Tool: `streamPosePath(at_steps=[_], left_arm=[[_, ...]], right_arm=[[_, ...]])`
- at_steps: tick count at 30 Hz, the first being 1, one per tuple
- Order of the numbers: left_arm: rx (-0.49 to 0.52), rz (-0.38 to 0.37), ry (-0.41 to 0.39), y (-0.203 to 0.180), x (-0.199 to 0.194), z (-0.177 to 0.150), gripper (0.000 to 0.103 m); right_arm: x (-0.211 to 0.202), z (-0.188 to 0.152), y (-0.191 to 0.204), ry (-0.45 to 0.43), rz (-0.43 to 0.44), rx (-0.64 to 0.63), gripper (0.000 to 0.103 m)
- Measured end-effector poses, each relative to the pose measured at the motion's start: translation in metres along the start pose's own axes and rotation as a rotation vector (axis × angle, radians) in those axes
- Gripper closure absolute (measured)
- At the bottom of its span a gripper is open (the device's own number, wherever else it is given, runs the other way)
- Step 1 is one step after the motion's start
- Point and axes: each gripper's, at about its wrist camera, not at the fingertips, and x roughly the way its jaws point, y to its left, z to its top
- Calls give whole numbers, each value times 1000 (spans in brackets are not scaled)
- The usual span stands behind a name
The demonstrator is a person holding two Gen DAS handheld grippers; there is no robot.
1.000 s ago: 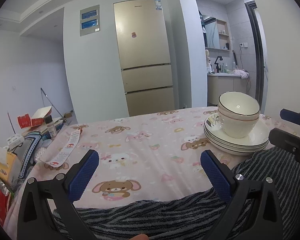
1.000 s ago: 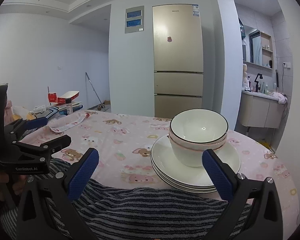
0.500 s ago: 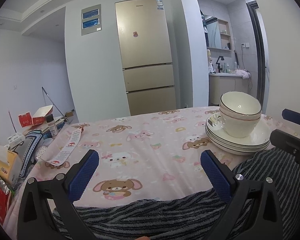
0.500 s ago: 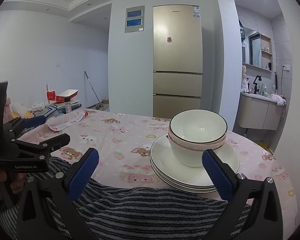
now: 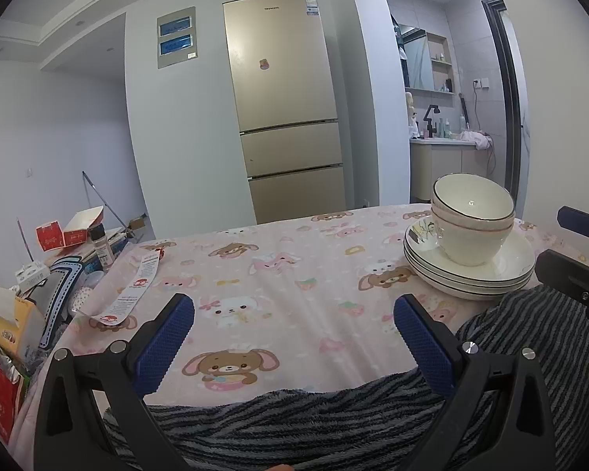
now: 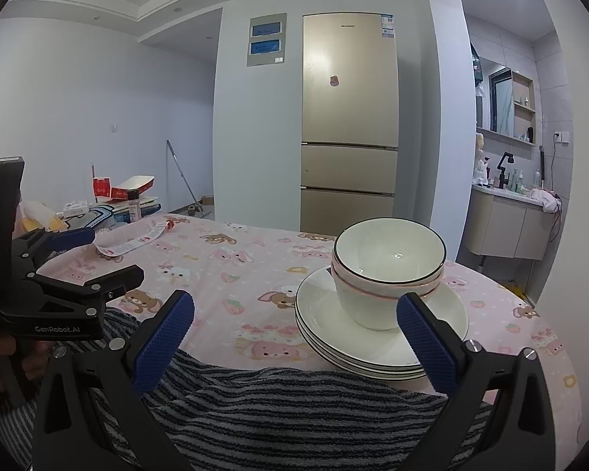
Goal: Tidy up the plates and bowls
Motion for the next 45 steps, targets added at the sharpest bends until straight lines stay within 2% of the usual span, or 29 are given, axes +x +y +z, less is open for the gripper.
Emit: streamPosePath(at_steps=[9, 45], left_arm=[[9, -7, 20, 1, 5, -1, 0], [12, -7, -10, -3, -2, -2, 0]], right_arm=[[-1, 0, 1, -3, 0, -4, 0], [6, -1, 0, 22, 5, -5, 0]])
